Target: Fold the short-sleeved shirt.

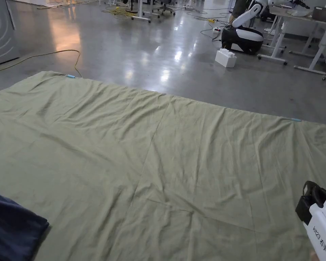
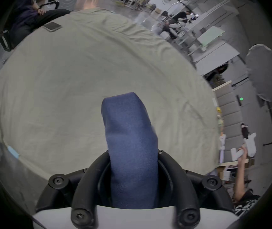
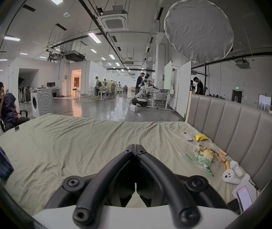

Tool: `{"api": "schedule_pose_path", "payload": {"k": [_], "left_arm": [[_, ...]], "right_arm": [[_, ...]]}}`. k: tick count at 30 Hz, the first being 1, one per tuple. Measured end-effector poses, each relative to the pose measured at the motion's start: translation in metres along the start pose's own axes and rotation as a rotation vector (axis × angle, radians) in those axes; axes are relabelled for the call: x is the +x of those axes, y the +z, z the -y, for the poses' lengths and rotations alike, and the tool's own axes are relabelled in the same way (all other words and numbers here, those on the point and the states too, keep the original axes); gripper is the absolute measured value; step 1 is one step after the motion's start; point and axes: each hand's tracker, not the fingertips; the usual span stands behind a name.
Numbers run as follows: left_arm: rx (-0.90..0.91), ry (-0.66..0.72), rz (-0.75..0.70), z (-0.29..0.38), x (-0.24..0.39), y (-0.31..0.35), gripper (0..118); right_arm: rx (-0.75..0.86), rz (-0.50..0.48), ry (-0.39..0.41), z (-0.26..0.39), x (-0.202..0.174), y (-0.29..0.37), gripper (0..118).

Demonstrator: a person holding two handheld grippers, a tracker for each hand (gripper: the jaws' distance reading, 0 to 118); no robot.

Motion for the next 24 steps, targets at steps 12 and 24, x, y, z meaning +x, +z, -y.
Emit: {"api": "schedule_pose_path", "payload": {"k": [12,24], "left_arm": [[0.009,-0.027,-0.402,0.000,-0.018,-0.038,62],[0.321,-0.209,-0.613,0.019,0.048,-0.039,62]], "right_arm": [[-0.010,-0.010,0.011,0.002,0.000,-0.001,0],[-0.002,-0.034,0.019,0.006,0.000,0.006,0]]}}
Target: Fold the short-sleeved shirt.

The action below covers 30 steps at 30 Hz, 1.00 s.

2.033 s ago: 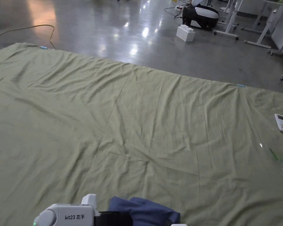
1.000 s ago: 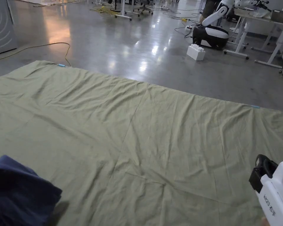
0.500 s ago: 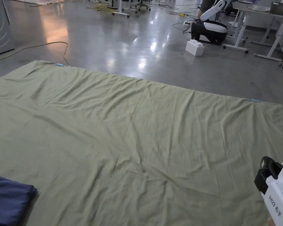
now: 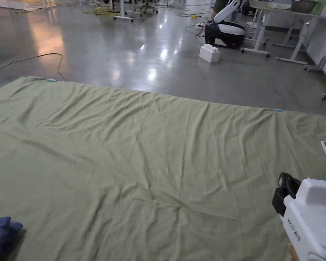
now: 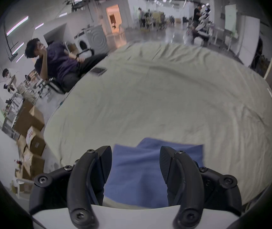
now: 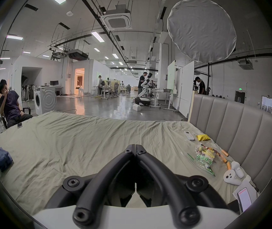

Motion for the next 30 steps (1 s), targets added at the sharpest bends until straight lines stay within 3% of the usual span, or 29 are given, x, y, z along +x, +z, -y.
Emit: {"api": "schedule_pose_path", "payload": {"k": [12,22,25,28,29,30], "left_arm": [[0.382,-0.031,0.329,0.053,0.202,0.056,61],[0.635,-0.005,0.314,0.039,0.305,0.102,60],[0.693,-0.018,0.317,0.034,0.323,0.121,44],[0.723,-0.042,0.317,0.031,0.334,0.129,35],[0.729,-0.053,0.313,0.032,0.339,0.134,22],[0.733,-0.054,0.312,0.032,0.342,0.136,17]], "right_arm": [[-0.002,-0.036,0.010,0.014,-0.021,0.011,0],[0.009,-0.046,-0.005,0.017,-0.036,0.021,0],[0.012,-0.040,-0.025,0.018,-0.036,0.022,0],[0.015,-0.026,-0.035,0.019,-0.035,0.024,0],[0.017,-0.019,-0.038,0.019,-0.035,0.025,0],[0.017,-0.016,-0.039,0.018,-0.034,0.026,0]]}}
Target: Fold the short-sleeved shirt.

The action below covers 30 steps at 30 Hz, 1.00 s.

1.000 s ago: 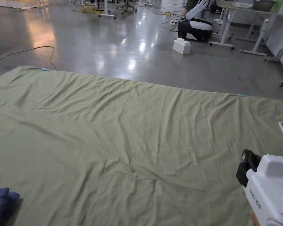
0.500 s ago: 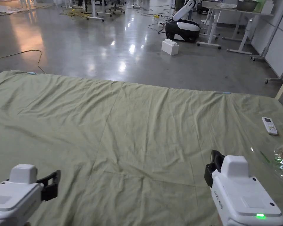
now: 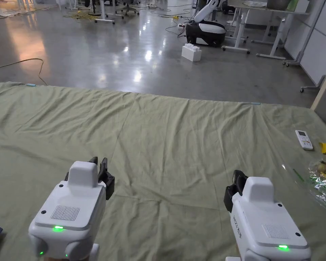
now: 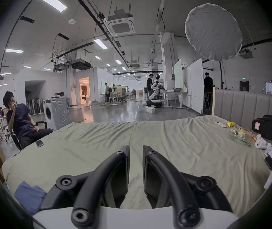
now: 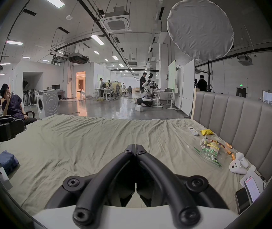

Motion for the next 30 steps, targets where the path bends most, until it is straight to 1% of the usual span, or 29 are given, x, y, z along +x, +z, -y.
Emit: {"api": "schedule_pose_path", "payload": {"k": [1,2,8,13,22,23,24,25,28,29,30], "left_arm": [[0.003,0.005,0.002,-0.0009,0.0015,0.0011,15],[0.010,0.020,0.012,-0.0016,0.0027,0.0024,9],[-0.011,0.055,-0.018,-0.0045,0.0097,0.0021,2],[-0.018,0.068,-0.019,-0.0049,0.0101,0.0023,1],[-0.009,0.082,-0.019,-0.0079,0.0075,0.0031,2],[-0.007,0.081,-0.025,-0.0077,0.0067,0.0029,5],[0.000,0.095,-0.037,-0.0066,0.0061,0.0031,15],[0.008,0.095,-0.043,-0.0052,0.0061,0.0039,28],[0.012,0.090,-0.039,-0.0058,0.0030,0.0063,40],[0.013,0.092,-0.030,-0.0057,0.0022,0.0074,48],[0.017,0.091,-0.026,-0.0054,0.0021,0.0083,50]], "right_arm": [[0.000,0.003,-0.003,-0.0003,0.0009,0.0004,0],[0.002,0.007,-0.009,-0.0001,0.0020,0.0011,0],[0.003,0.027,-0.022,-0.0007,0.0052,0.0040,0],[0.007,0.024,-0.004,0.0003,0.0042,0.0054,0],[0.012,0.019,-0.009,-0.0007,0.0049,0.0060,0],[0.012,0.019,-0.008,-0.0007,0.0052,0.0061,1],[0.014,0.019,-0.007,-0.0003,0.0055,0.0061,4],[0.017,0.024,-0.006,0.0003,0.0059,0.0062,13],[0.012,0.031,-0.002,0.0019,0.0082,0.0058,24],[0.008,0.035,-0.004,0.0029,0.0092,0.0052,45],[0.005,0.038,-0.006,0.0037,0.0100,0.0048,61]]}}
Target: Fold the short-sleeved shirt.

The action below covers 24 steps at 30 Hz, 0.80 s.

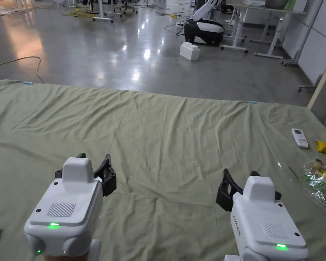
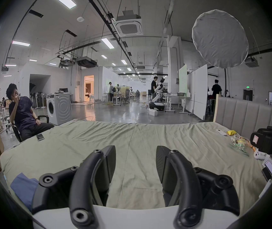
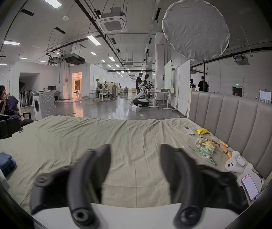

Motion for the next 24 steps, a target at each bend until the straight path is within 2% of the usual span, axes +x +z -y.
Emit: {"api": "schedule_pose_path", "payload": {"k": [2,3,5,9,12,17,22,24], "left_arm": [[0.011,-0.017,-0.010,0.001,0.001,0.000,62],[0.013,-0.027,-0.020,0.001,0.001,0.000,69],[0.016,-0.042,-0.031,0.003,0.000,-0.001,79],[0.014,-0.036,-0.027,0.004,-0.003,-0.002,82],[0.008,-0.040,-0.023,0.004,-0.005,-0.003,91],[0.001,-0.018,-0.016,0.001,-0.008,-0.004,93],[0.010,0.021,-0.006,-0.004,-0.013,-0.007,107],[0.011,0.033,0.010,-0.007,-0.015,-0.008,109]], "right_arm": [[-0.001,0.021,-0.008,0.003,0.001,0.000,88],[0.005,0.027,-0.010,0.004,0.002,0.001,94],[0.011,0.038,-0.009,0.003,0.003,0.002,100],[0.024,0.033,-0.008,0.002,0.005,0.003,104],[0.026,0.026,-0.009,0.000,0.006,0.002,118],[0.027,0.004,-0.027,-0.002,0.007,0.000,118],[0.041,0.006,-0.052,-0.007,0.004,-0.001,118],[0.036,0.017,-0.047,-0.009,0.002,-0.004,118]]}}
